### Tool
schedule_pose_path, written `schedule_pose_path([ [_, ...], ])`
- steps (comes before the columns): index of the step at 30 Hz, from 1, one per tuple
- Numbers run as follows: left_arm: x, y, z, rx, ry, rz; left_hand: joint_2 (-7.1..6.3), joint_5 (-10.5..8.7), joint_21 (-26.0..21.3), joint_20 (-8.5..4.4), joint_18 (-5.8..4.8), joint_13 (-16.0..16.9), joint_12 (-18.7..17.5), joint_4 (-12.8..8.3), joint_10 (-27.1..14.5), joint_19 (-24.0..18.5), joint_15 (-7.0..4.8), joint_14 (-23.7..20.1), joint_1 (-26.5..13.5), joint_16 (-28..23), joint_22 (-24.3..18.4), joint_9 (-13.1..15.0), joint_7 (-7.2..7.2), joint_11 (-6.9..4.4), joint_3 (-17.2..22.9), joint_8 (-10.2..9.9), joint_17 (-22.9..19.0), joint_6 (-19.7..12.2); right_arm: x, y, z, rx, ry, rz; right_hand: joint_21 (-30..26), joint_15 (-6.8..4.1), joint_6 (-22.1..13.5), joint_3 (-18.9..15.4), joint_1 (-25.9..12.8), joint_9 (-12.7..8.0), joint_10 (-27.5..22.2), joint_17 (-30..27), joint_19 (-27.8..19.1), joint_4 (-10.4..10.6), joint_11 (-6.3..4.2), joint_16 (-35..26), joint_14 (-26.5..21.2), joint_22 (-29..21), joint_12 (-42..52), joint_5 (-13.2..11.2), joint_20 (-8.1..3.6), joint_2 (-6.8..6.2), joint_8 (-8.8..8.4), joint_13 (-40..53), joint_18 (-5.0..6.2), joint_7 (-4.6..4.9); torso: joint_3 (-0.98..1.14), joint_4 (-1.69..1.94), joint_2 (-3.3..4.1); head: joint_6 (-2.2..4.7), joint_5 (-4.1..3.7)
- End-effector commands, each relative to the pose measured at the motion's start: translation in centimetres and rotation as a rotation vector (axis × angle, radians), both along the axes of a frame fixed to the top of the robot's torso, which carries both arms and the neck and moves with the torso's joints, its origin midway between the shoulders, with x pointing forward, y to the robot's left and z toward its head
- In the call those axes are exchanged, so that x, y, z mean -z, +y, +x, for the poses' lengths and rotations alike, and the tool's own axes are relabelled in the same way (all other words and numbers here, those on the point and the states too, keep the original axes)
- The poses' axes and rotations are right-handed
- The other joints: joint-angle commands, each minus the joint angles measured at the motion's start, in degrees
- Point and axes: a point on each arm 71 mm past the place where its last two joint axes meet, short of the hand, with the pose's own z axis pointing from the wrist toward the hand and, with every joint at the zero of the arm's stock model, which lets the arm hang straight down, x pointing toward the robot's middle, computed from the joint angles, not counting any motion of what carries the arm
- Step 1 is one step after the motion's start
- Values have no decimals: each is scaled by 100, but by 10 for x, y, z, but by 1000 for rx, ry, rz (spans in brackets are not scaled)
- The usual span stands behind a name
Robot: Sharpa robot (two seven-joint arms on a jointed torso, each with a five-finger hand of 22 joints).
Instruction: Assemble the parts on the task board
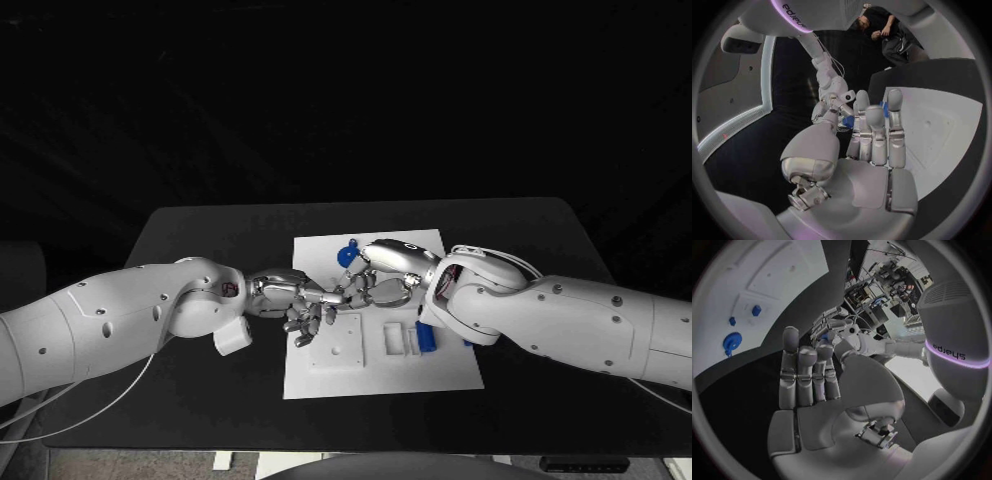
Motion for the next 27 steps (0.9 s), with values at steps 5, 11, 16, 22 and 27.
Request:
schedule_pose_path([
  [5,-3,-1,2,-24,-12,-18,-7,3,-47,32,83,-5,17,74,-38,19,56,-20,-38,-27,106,-24,27,25,3,-13,-13,-34,3,2,-2,-14,18,-19,-92,-1,-17,-87,-15,-20,45,4,64,15,-8,-3,50,42,-30,49,4,-25,-23,16,-21,-18,-1,1,0,-2,0],
  [11,-3,-1,3,-24,-13,-22,13,-11,-56,38,86,-3,24,194,-49,16,62,-32,-163,-23,107,-40,31,30,-19,-19,-16,-36,3,1,-1,-10,21,-22,-150,-2,-21,-131,-20,-24,47,7,88,24,-8,-10,52,87,-43,66,3,-18,-25,25,-25,-20,-2,-1,1,0,3],
  [16,-3,-1,3,-25,-13,-26,29,-1,-67,44,88,-3,28,333,-63,11,68,-45,-422,-19,108,-57,38,37,-40,-28,-20,-47,4,1,-1,-8,22,-23,-150,-2,-21,-131,-20,-24,47,7,88,24,-8,-10,52,88,-44,66,3,-18,-25,24,-25,-20,1,1,1,-1,2],
  [22,-4,-1,2,-26,-11,-30,47,7,-80,50,92,-3,38,466,-74,10,73,-58,-654,-10,109,-74,42,41,57,-25,-31,-48,4,1,-1,-3,22,-24,-179,0,-30,-149,-32,-29,33,-8,93,29,-6,-33,45,105,-68,79,5,-31,-24,11,-27,-20,0,0,-1,10,1],
  [27,-4,-2,2,-24,-9,-32,86,70,-82,51,91,-4,37,453,-80,7,74,-63,-653,-10,109,-74,42,43,92,-25,-34,-54,4,1,0,0,22,-25,-190,0,-32,-155,-35,-31,32,-13,97,30,-7,-41,42,109,-74,82,5,-35,-25,7,-27,-19,1,1,1,5,-2],
])
